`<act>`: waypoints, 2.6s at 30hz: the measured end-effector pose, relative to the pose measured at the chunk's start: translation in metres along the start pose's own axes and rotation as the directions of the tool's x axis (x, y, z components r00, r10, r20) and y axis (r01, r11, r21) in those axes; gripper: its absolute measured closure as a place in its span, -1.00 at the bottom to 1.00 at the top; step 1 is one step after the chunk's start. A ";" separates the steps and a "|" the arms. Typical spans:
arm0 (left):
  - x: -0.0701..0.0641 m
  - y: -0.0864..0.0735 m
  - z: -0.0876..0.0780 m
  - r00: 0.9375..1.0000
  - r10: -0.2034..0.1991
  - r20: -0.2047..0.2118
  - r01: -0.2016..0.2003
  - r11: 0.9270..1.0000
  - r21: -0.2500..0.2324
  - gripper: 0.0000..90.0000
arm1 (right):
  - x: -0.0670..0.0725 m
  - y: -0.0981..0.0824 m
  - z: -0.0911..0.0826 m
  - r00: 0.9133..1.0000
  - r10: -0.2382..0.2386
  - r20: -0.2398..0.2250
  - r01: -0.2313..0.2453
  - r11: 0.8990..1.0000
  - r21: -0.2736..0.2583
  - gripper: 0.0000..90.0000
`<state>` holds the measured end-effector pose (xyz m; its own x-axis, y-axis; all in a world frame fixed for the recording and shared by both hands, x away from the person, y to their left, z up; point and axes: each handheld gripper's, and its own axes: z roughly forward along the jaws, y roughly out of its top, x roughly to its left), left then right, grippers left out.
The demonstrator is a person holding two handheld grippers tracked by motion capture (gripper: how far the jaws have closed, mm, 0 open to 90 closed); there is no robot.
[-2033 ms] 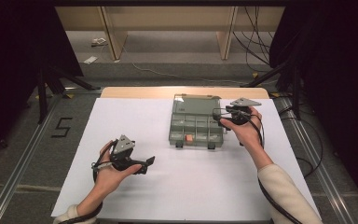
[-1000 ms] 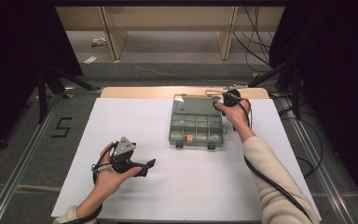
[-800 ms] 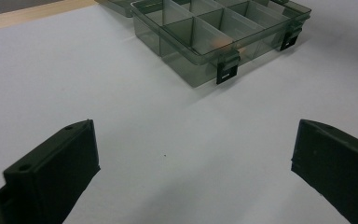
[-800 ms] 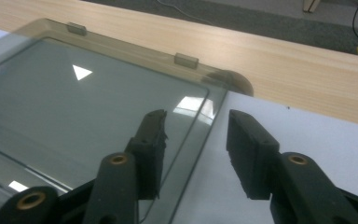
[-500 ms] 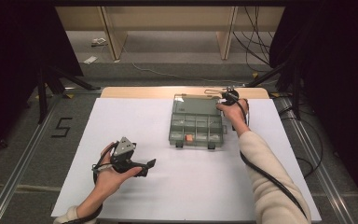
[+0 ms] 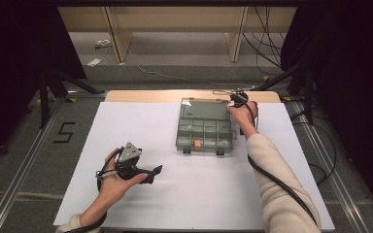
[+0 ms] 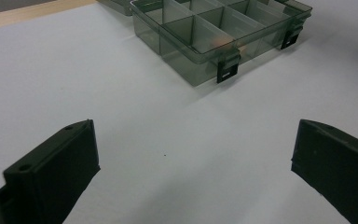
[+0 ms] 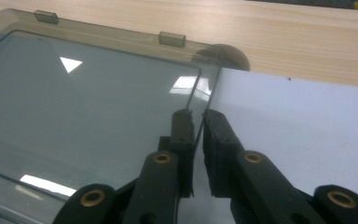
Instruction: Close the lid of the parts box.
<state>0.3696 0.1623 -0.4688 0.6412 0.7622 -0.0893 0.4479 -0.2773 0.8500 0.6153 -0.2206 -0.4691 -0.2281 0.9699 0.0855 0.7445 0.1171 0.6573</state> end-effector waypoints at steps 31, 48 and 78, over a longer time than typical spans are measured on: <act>0.035 0.032 0.022 0.999 -0.022 -0.047 0.023 1.000 0.003 -0.82 | 0.016 0.006 -0.006 0.987 0.112 0.115 -0.109 0.993 -0.039 1.00; 0.081 0.136 0.131 0.972 -0.163 -0.171 0.172 0.984 0.040 -0.38 | 0.015 0.002 -0.026 0.990 0.109 0.091 -0.094 0.984 -0.153 1.00; 0.074 0.157 0.197 0.926 -0.348 -0.145 0.364 0.925 0.106 0.73 | 0.014 -0.006 -0.049 0.994 0.089 0.059 -0.073 0.971 -0.226 1.00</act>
<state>0.6100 0.0598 -0.4447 0.3480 0.8870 -0.3034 0.7139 -0.0410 0.6991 0.5772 -0.2176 -0.4350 -0.1239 0.9873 0.0992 0.5984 -0.0053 0.8012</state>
